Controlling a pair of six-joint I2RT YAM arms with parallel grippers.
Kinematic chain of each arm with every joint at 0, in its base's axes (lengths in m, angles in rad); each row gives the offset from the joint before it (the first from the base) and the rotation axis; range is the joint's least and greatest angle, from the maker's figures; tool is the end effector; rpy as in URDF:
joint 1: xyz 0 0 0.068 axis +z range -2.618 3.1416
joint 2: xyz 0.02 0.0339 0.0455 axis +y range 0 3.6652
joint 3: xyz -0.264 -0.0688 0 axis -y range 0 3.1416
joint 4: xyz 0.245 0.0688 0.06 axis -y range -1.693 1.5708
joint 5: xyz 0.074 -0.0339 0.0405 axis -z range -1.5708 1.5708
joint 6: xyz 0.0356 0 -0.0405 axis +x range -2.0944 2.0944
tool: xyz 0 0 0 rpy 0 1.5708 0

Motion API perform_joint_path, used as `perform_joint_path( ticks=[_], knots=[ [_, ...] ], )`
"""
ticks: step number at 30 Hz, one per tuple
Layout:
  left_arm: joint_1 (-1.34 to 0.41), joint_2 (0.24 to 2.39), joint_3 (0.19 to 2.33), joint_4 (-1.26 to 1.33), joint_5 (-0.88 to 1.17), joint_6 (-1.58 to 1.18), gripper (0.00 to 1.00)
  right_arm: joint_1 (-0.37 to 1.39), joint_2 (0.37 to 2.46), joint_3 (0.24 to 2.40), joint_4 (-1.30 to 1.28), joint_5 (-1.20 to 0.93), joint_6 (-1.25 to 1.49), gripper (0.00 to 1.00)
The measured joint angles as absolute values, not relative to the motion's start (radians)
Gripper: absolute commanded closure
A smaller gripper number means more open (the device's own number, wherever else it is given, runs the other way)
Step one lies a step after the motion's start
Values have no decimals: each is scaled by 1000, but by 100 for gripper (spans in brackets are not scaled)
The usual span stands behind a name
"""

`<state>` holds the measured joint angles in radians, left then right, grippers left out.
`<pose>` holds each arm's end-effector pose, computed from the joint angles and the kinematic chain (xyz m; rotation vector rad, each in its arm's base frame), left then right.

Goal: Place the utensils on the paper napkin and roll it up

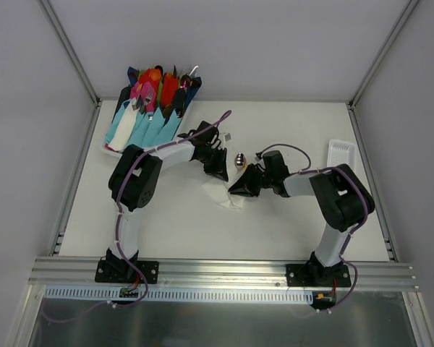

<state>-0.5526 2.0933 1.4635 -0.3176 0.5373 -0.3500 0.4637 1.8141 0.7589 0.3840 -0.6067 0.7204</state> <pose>0.3702 -0.2497 0.1616 0.4976 2.5908 -1.0203 0.2927 0.1691 0.1219 -0.0527 2.4367 1.2753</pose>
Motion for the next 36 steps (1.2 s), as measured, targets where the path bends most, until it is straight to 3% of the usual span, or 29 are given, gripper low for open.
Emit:
perform_joint_path(
  ticks=[21, 36],
  knots=[
    [-548, 2060, 1399, -319, 505, -322, 100, 376, 1661, 785, 273, -587, 698, 81],
    [-534, 2050, 1391, -319, 486, -293, 100, 383, 1767, 964, 133, -583, 602, 96]
  ],
)
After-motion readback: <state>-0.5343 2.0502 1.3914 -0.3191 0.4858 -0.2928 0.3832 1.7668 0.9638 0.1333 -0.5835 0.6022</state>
